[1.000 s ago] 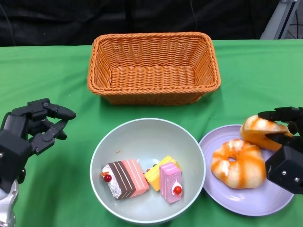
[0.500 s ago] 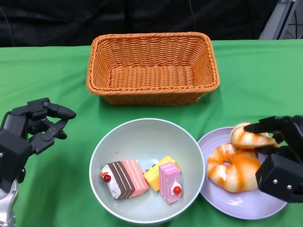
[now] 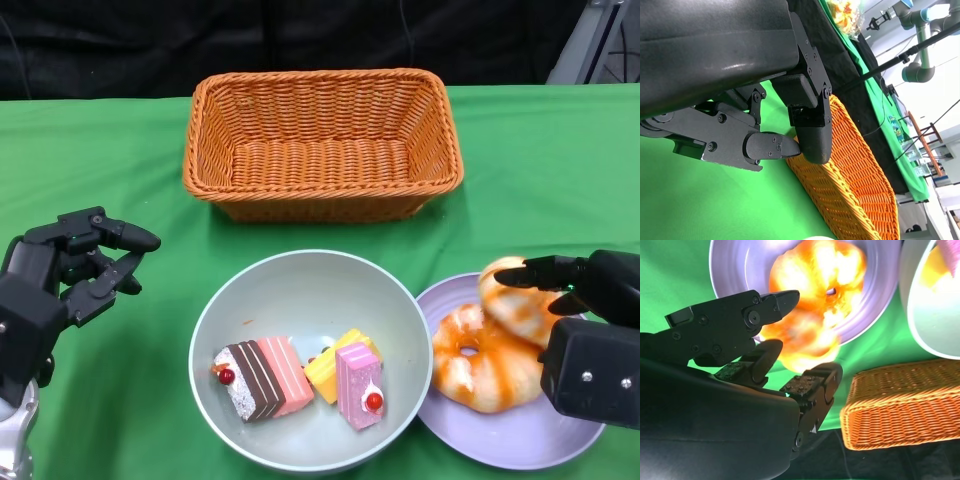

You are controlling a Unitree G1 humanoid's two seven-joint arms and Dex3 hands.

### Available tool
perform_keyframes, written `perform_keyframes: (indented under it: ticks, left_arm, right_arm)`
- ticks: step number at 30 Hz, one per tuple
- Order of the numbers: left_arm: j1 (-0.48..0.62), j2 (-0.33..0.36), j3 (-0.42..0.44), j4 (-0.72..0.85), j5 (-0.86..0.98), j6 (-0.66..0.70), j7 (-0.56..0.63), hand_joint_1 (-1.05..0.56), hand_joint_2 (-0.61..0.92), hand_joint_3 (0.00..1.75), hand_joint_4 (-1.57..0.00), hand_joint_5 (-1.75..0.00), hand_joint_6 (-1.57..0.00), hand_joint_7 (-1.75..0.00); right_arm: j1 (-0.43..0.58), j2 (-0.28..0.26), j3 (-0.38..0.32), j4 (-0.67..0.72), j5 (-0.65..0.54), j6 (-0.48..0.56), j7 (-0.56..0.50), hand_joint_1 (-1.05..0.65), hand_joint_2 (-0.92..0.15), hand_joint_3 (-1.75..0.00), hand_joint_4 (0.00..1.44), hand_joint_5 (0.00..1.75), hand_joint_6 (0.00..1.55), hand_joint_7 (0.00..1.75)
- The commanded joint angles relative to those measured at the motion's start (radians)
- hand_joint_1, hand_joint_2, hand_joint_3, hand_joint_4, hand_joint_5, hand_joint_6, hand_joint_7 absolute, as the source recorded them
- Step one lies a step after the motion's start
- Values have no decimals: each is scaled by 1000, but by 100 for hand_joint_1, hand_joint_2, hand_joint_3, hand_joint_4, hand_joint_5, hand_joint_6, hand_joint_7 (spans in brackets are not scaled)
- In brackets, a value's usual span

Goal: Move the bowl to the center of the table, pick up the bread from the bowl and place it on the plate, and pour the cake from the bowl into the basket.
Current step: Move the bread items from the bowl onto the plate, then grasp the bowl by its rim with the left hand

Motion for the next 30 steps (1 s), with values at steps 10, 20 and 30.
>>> perform_keyframes:
  ticks: [10,20,30]
  left_arm:
    - [-11,15,4,4,-3,-1,3,-16,92,29,-84,-130,-96,-72]
    - [-10,17,10,10,-12,-8,-9,-16,92,29,-83,-131,-95,-72]
    - [-11,25,6,13,-3,-11,-6,-17,92,29,-83,-131,-94,-71]
  right_arm:
    - [-20,-49,-19,-45,5,43,70,-49,-91,-1,55,0,35,0]
    - [-3,-21,-108,-121,124,82,85,-54,-92,-2,61,2,40,2]
    - [25,143,-270,-163,520,-13,54,-34,-92,-3,74,8,53,6]
